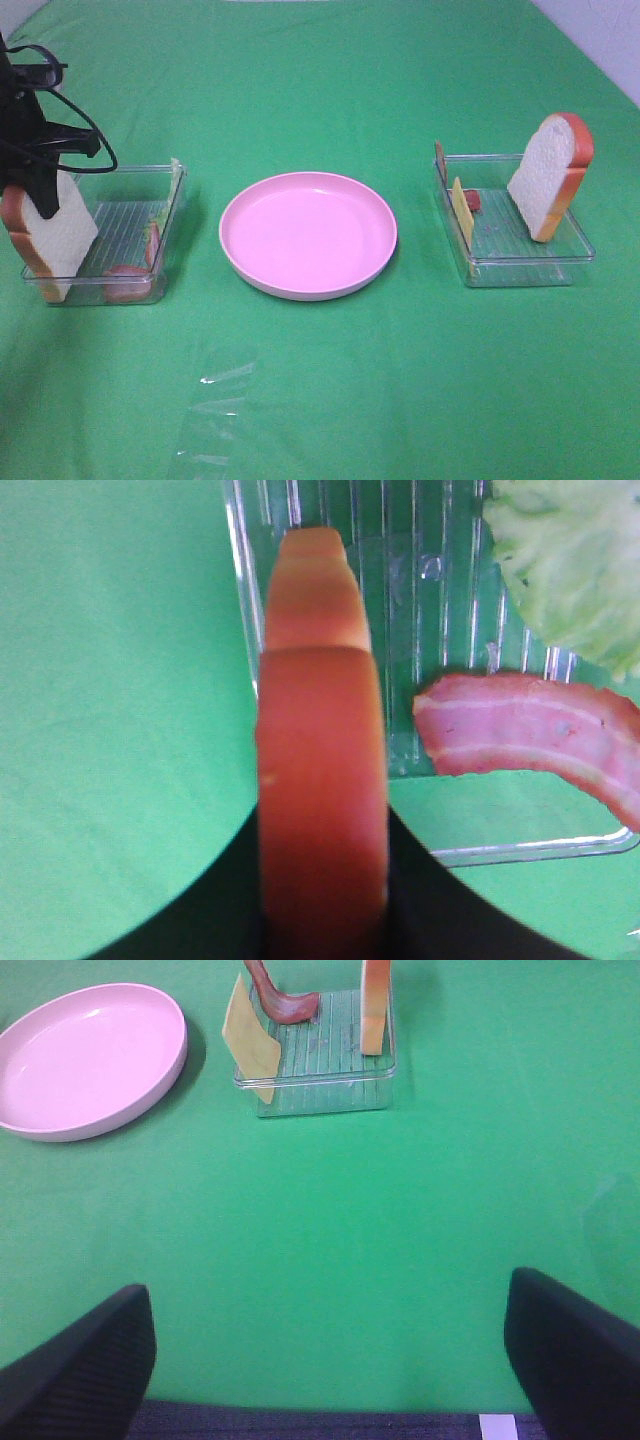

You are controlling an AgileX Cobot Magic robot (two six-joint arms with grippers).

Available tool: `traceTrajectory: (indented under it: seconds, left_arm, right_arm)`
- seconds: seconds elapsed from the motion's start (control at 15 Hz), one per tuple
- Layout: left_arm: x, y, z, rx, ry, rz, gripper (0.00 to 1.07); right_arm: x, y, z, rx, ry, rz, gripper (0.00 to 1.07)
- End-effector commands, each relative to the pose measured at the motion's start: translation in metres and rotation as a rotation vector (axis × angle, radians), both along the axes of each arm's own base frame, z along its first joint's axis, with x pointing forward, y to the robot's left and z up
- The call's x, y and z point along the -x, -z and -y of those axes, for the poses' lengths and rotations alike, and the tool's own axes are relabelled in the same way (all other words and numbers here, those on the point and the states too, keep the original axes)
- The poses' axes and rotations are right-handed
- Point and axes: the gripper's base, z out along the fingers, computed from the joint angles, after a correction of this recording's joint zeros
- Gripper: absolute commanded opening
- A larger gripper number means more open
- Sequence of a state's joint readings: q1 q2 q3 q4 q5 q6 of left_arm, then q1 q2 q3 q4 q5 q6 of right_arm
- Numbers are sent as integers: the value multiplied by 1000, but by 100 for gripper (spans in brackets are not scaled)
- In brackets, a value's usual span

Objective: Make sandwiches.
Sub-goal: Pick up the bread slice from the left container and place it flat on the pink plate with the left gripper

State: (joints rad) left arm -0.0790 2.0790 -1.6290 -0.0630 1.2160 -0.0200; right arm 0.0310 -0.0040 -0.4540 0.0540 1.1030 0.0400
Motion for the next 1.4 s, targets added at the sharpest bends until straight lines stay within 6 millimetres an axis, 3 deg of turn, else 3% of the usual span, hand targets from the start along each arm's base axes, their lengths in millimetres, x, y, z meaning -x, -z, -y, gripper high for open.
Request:
traceTrajectory:
  seconds: [0.07, 0.13, 0.47, 0.73, 0.87, 1.07, 1.27, 1.4]
  left_arm:
    - [8, -1, 2, 0, -4, -93, 0]
    - [8, -3, 2, 0, -2, -96, 0]
    - [19, -58, 1, 12, -4, 46, 0]
    - [52, -140, 0, 50, -6, 266, 0]
    - [66, -187, 12, 208, 8, 403, 0]
    - [54, -184, 36, 480, 63, 404, 0]
    - [27, -147, 74, 775, 163, 299, 0]
    - [17, -118, 95, 822, 208, 226, 0]
  right_arm:
    - [3, 1, 0, 6, 0, 30, 91]
    - [3, 1, 0, 6, 0, 30, 91]
    - [3, 1, 0, 6, 0, 30, 91]
    - [3, 1, 0, 6, 0, 30, 91]
    - [3, 1, 0, 6, 0, 30, 91]
    - [3, 1, 0, 6, 0, 30, 91]
    - [3, 1, 0, 6, 0, 30, 91]
    - [3, 1, 0, 6, 0, 30, 91]
